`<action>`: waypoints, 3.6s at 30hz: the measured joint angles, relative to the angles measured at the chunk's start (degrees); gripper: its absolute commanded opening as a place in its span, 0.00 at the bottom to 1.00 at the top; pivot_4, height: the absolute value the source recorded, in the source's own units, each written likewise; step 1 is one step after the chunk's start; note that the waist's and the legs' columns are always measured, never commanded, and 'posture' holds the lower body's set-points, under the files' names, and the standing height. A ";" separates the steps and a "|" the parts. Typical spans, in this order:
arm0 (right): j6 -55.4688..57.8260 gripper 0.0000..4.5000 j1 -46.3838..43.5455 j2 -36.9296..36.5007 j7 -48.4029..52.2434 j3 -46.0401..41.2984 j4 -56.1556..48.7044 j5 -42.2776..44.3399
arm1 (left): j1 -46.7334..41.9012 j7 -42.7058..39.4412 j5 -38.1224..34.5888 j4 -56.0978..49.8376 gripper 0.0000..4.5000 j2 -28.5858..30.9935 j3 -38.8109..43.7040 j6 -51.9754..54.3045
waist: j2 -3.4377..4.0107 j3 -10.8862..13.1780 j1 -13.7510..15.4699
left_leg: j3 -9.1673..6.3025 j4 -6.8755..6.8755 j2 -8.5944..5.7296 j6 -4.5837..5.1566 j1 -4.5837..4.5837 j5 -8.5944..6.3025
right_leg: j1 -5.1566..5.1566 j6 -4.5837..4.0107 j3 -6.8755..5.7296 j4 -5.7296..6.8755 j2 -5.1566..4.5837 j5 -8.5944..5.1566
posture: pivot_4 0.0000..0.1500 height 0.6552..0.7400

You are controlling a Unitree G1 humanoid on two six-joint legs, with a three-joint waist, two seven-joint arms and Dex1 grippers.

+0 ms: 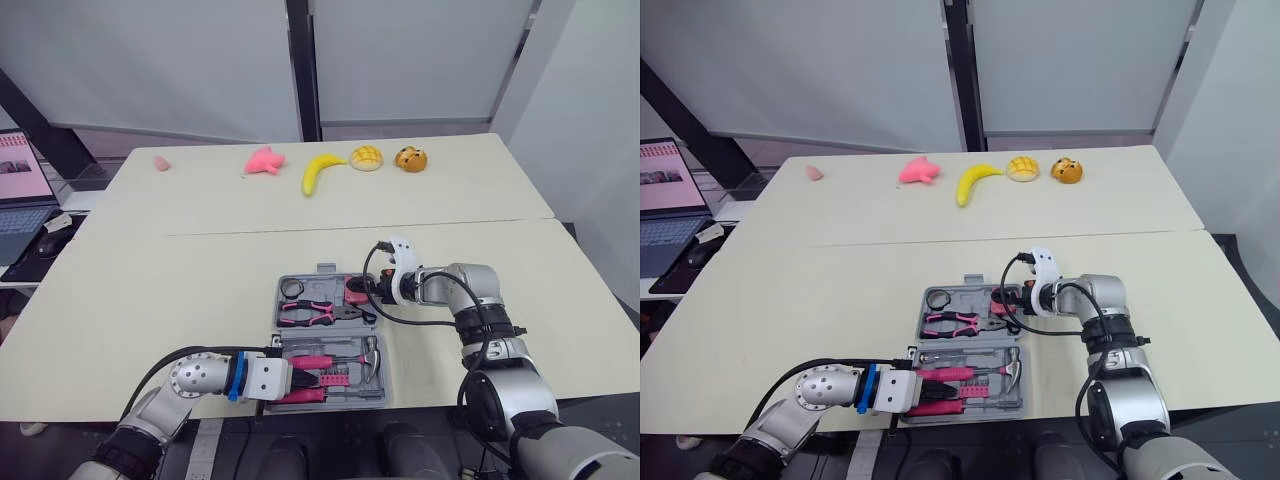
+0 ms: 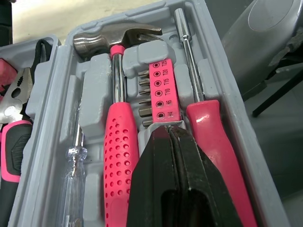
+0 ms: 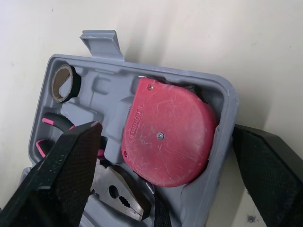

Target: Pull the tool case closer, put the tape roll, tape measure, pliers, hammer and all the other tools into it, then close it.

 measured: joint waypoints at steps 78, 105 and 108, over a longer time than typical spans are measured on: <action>-12.35 1.00 11.87 -20.88 24.65 24.88 -50.19 2.47 | -6.98 -8.57 -39.84 -22.00 0.00 19.96 20.11 60.88 | -1.57 2.03 -1.55 | -1.39 -1.04 -0.02 -0.30 -2.50 -0.13 | -2.99 -1.26 0.59 0.02 1.35 -0.54 | 1.00 1.00; -19.58 1.00 18.81 -30.85 25.16 25.29 -57.63 0.76 | 2.81 -10.49 -32.30 -39.66 0.00 19.40 22.38 61.03 | -1.63 2.20 -0.89 | -1.49 -0.48 -0.01 -0.40 -2.50 -0.04 | -2.58 -1.19 0.18 0.21 1.23 -0.38 | 1.00 1.00; -21.96 1.00 19.82 -32.15 26.17 25.87 -58.54 0.13 | 3.03 -11.47 -30.55 -38.55 0.00 19.27 21.97 59.20 | -1.62 2.20 -0.86 | -1.50 -0.23 0.05 -0.38 -2.50 -0.05 | -2.37 -1.19 -0.01 0.24 1.22 -0.38 | 1.00 1.00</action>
